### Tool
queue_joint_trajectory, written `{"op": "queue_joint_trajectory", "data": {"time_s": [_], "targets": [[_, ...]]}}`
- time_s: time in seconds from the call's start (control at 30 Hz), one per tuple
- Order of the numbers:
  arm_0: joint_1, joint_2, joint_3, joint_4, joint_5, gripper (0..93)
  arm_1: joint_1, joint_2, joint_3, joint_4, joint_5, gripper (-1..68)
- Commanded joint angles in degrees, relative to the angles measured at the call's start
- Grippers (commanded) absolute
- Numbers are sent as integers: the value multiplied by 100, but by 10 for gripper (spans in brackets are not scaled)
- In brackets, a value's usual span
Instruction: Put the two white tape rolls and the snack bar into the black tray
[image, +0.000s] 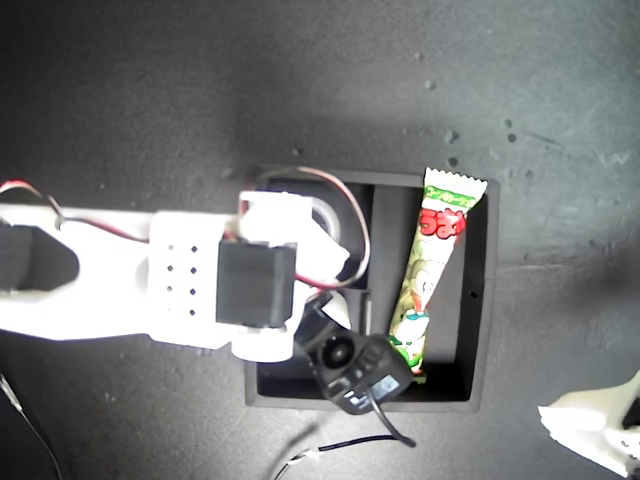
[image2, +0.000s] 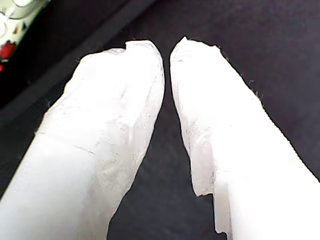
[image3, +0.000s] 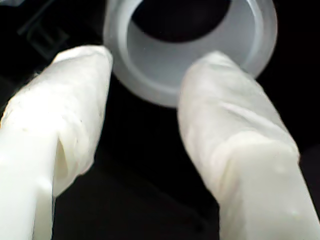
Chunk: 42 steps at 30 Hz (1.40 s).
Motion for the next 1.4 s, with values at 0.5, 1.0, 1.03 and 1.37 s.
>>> {"op": "queue_joint_trajectory", "data": {"time_s": [0.5, 1.0, 1.03, 1.37], "targets": [[-861, 5370, 3674, 18, -167, 30, 1345, 5396, 5528, -694, 1274, -5], [-158, 11628, 12164, -3604, -1046, 16, 2215, 12103, 13658, -3445, -940, -5], [-88, 11883, 12568, -3779, -1081, 15, 2215, 12103, 13878, -3674, -1125, -6], [255, 12226, 14080, -4685, -809, 0, 2197, 12120, 15135, -4421, -1362, -5]]}}
